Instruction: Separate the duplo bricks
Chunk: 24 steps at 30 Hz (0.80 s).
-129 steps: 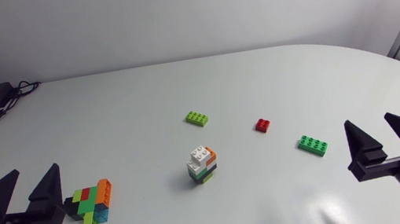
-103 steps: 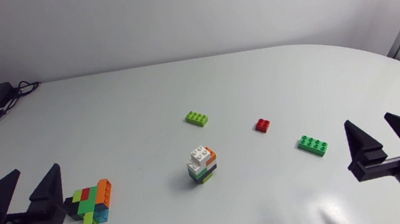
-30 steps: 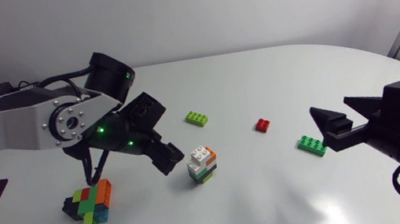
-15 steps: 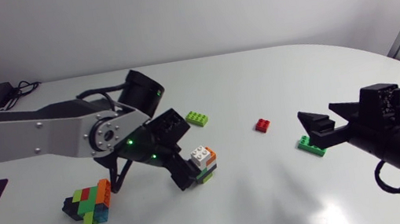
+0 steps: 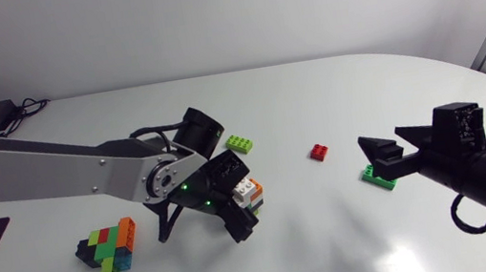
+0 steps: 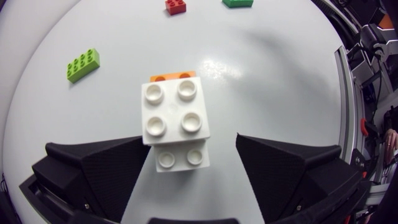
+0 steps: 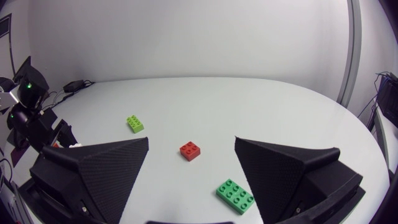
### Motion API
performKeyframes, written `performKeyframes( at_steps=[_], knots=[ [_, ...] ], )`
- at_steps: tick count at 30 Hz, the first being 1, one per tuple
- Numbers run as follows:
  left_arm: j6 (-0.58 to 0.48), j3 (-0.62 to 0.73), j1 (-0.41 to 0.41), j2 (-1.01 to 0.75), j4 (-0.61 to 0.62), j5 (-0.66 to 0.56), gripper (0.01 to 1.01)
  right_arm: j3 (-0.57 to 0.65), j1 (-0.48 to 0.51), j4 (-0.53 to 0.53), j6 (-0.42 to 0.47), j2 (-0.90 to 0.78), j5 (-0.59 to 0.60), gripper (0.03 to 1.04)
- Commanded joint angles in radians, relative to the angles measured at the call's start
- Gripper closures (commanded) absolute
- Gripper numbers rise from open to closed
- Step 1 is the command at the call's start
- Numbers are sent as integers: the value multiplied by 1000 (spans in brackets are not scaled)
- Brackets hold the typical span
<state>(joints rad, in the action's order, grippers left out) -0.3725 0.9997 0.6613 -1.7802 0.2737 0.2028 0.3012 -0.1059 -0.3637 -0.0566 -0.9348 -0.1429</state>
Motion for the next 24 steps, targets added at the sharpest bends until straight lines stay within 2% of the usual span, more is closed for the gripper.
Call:
performKeyframes(
  at_steps=[1, 13, 16, 24],
  knots=[
    [20, -30, 9, -19, -28, 3, 157, -14, -6, -12, -28, -4, -6, 67],
    [24, -102, -6, 2, -113, 3, 564, -28, -25, -12, -42, 22, -12, 67],
    [26, -105, -17, 4, -126, 4, 621, -34, -35, -12, -43, 34, -12, 67],
    [30, -115, -20, 8, -168, 3, 626, -51, -38, -7, -43, 51, -9, 67]
  ],
)
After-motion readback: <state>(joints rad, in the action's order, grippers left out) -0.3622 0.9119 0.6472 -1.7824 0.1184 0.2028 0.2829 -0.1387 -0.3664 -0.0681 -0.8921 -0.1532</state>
